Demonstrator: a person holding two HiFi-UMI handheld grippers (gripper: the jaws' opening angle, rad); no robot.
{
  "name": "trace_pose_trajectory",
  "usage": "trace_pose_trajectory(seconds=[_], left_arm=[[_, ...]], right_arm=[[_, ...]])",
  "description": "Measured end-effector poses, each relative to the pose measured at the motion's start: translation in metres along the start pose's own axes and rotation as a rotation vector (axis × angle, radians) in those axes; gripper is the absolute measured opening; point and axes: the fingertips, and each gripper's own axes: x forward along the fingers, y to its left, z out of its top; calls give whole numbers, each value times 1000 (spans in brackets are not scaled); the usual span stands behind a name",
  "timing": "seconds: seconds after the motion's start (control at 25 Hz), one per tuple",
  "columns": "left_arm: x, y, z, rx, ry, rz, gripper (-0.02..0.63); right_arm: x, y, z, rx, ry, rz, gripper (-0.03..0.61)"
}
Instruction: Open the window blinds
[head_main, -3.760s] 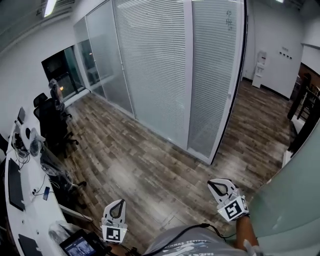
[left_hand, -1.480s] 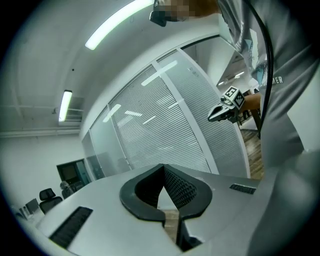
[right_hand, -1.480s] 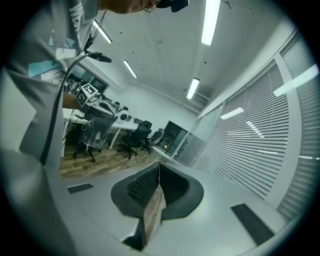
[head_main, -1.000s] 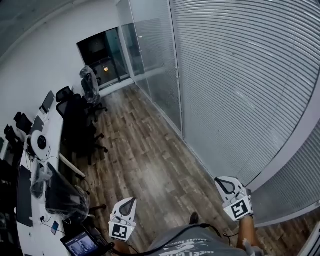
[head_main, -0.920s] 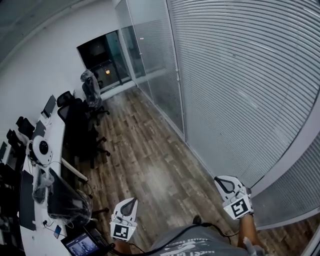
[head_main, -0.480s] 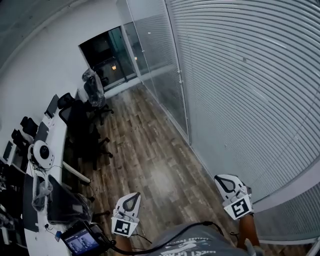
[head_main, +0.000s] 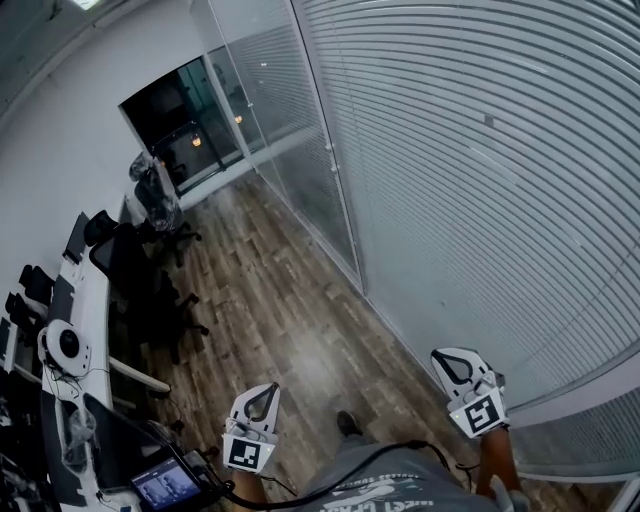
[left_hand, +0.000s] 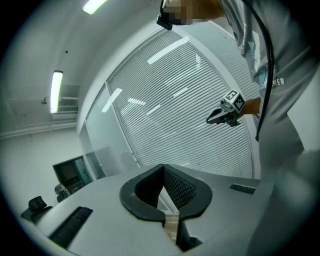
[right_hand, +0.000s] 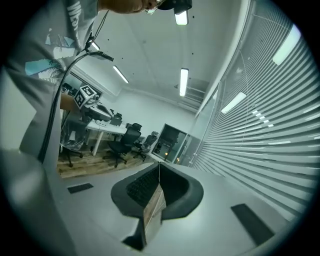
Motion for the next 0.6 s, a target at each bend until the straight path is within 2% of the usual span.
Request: trace_pose_trajectory(seconds=[0.12, 0.32, 0.6], left_arm=[[25, 36, -16, -13, -28, -4, 2], [69, 109, -40, -38, -80, 3, 2], [127, 193, -88, -55, -101, -35, 2]], right_arm=[[31, -7, 2, -10, 35, -11, 2], [112, -36, 22, -57, 33, -37, 2], [218, -52, 36, -65, 38, -55, 3]])
